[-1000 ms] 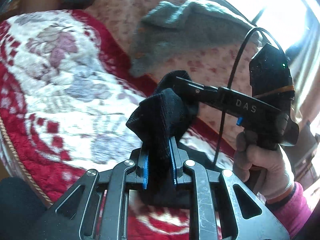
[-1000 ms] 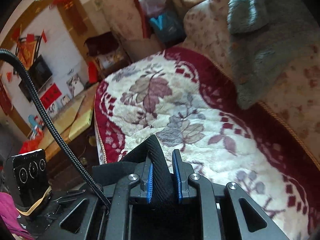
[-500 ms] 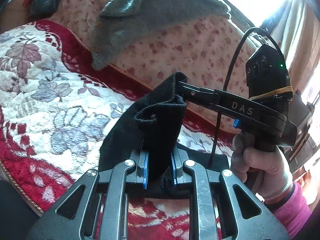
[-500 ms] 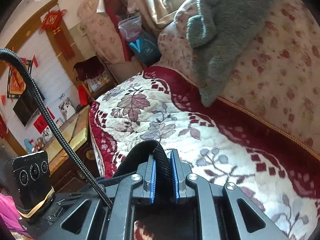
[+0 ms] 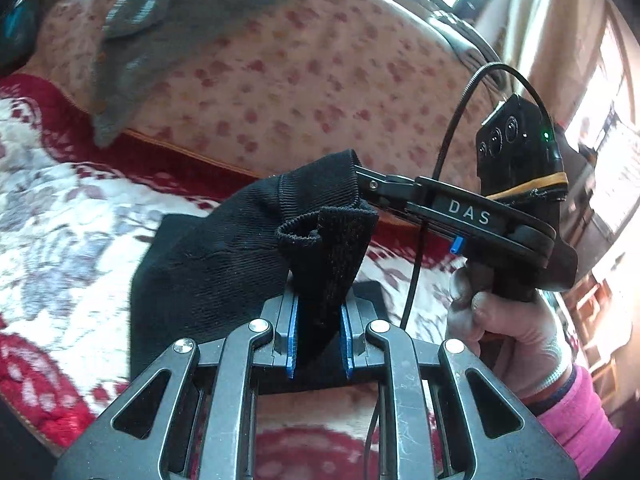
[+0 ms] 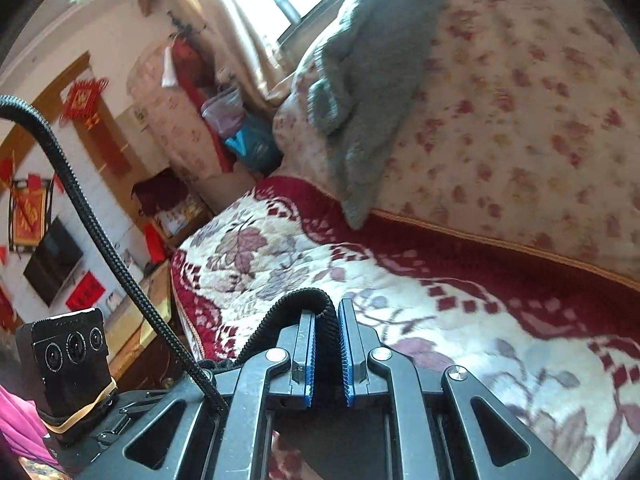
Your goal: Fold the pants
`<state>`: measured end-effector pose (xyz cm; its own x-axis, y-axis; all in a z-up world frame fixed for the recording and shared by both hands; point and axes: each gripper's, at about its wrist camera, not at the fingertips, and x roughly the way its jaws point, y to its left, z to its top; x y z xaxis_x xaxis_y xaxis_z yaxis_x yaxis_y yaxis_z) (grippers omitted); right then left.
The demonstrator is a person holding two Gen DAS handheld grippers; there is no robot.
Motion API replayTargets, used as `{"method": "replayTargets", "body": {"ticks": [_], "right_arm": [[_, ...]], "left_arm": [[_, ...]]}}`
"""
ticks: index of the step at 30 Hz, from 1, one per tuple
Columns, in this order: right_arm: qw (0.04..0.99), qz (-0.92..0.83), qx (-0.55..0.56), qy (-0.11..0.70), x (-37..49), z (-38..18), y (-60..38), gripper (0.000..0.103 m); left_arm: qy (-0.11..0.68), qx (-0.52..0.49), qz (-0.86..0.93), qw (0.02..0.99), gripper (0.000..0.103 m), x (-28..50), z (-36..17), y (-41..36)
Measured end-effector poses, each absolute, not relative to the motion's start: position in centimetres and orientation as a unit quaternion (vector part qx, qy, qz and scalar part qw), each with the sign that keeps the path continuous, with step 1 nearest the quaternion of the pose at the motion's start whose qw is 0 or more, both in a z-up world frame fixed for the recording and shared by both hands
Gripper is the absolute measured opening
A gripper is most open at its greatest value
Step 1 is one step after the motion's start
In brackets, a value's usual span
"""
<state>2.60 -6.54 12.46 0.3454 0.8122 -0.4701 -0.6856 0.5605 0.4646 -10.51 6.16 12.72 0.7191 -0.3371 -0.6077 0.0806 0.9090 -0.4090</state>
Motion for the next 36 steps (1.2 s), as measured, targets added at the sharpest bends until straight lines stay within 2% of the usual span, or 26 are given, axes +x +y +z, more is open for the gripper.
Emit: {"method": "replayTargets", "body": {"ticks": [9,18,21,24,31,34,36], "right_arm": [[0.831,0.397,0.14,0.362,2.5,8.7,-15.2,0.01],[0.828,0.34,0.179,0.408,3.6,2.8,-19.0,0.01],[0.829,0.324,0.197,0.412,3.7,2.4,-19.6,0.013],[0.836,0.294,0.201,0.418,3.4,2.5,-20.3,0.035],[0.844,0.258,0.235,0.407,1.7,4.1,-22.5,0.035],[0.848,0.271,0.23,0.394,0.3,5.8,-22.3,0.035],[0.848,0.286,0.219,0.389,-0.7,6.8,-21.6,0.036]], "left_arm": [[0.406,-0.141,-0.15,0.89,0.016,-8.2,9.7,-1.0],[0.439,-0.109,-0.15,0.879,0.016,-7.3,6.9,-3.5],[0.442,-0.113,-0.158,0.876,0.022,-7.6,7.2,-3.2],[0.445,-0.113,-0.175,0.871,0.031,-8.2,7.6,-3.1],[0.416,-0.097,-0.21,0.879,0.032,-10.9,10.7,-0.6],[0.402,-0.089,-0.189,0.891,0.044,-11.2,11.6,2.2],[0.398,-0.087,-0.159,0.899,0.045,-11.0,11.6,4.5]]}}
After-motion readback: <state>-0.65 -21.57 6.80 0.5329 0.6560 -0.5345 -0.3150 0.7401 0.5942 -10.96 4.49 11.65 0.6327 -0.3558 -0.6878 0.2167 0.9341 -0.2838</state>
